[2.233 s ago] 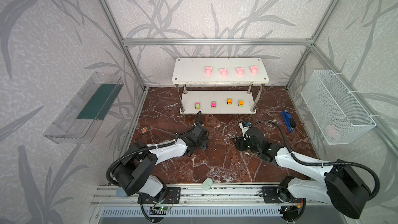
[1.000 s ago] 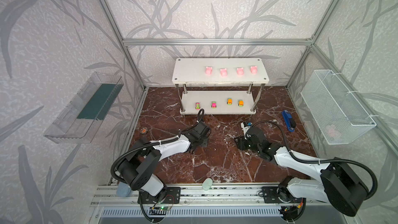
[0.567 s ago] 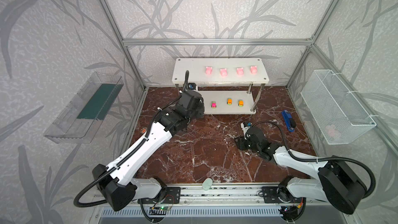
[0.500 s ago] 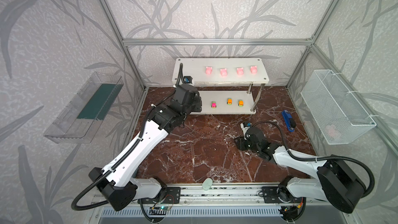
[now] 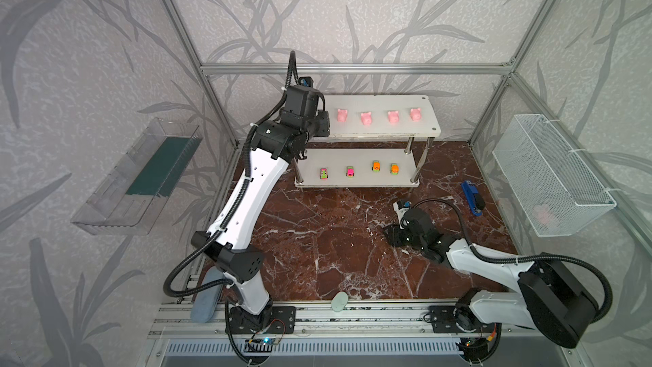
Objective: Place and organize the plastic toys onto the shelf
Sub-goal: 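Carry the pig with the left gripper up onto the top shelf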
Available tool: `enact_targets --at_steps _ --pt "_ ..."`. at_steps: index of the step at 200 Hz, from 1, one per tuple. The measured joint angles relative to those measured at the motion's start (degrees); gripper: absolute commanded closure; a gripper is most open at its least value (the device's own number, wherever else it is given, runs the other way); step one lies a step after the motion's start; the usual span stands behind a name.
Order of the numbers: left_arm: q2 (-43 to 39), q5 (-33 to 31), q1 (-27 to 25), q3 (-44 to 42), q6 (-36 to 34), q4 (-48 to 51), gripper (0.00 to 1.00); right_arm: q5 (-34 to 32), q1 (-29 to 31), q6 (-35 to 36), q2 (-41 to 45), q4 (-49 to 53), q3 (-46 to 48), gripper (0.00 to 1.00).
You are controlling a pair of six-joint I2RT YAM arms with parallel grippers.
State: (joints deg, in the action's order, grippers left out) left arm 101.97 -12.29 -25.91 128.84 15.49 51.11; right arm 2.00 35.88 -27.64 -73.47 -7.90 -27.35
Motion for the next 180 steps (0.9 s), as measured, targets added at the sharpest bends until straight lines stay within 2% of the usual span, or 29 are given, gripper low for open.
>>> enact_targets --at_steps 43,138,180 --pt "7.13 -0.79 1.22 7.21 -1.46 2.47 0.72 -0.02 0.00 0.24 0.00 0.02 0.00 0.49" --pt "10.25 -0.83 5.11 8.76 -1.81 2.97 0.72 -0.04 -0.17 0.46 -0.76 0.00 0.00 0.49" --pt "11.52 0.28 6.21 8.96 -1.75 3.04 0.68 -0.02 -0.39 0.48 -1.62 0.00 0.00 0.49"
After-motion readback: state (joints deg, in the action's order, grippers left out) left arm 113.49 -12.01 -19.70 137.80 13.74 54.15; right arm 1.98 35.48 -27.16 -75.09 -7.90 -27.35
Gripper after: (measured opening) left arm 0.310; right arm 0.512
